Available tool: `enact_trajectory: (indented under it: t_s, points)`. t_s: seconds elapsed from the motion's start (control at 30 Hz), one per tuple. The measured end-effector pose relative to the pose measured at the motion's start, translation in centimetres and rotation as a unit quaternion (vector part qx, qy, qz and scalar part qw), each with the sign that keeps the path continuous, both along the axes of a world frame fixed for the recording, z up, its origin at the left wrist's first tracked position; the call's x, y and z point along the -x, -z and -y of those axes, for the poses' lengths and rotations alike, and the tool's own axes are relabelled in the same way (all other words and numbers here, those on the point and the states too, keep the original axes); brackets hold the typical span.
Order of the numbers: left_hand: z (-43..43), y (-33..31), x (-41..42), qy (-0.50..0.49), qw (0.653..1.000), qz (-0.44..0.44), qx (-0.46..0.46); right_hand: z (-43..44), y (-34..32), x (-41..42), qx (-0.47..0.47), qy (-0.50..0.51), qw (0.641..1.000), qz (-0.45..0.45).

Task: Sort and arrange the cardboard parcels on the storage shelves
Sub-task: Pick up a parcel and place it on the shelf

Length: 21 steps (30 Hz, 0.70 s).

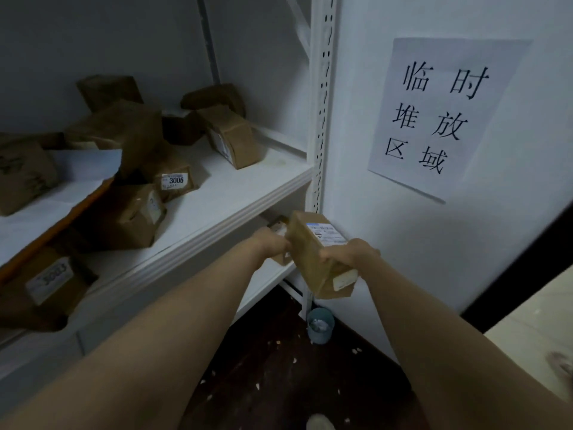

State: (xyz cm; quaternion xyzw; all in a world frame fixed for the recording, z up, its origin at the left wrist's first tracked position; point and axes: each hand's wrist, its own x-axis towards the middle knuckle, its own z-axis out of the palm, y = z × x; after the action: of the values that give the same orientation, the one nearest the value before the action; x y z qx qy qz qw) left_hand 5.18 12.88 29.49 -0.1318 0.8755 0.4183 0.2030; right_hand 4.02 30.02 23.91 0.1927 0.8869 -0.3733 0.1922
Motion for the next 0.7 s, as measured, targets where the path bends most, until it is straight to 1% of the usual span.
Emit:
enact_trajectory:
  t_s: [0.07,0.13,0.23,0.4,0.57,0.7]
  points:
    - [0.7,0.8,0.5,-0.010,1.000,0.011,0.010,1.1,1.4,1.1,-0.074,-0.034,0.996,0.033]
    - [1.5,1.8,1.1,-0.028,0.999,0.019,0.024,2.4,2.7,2.2,-0.100,-0.074,0.991,0.046]
    - [3.0,4.9,3.2,-0.053,0.996,0.047,0.057,4.7,5.1,5.0,-0.138,-0.141,0.979,0.044]
    - [5.1,9.0,5.2,-0.101,0.989,0.081,0.069,7.4,8.5,8.1,-0.176,-0.212,0.961,-0.007]
    - [6.7,13.3,7.5,-0.153,0.979,0.104,0.088,9.6,11.9,11.2,-0.219,-0.321,0.920,-0.051]
    - [7.3,15.9,9.3,-0.166,0.974,0.125,0.089,11.1,14.3,13.2,-0.241,-0.351,0.902,-0.073]
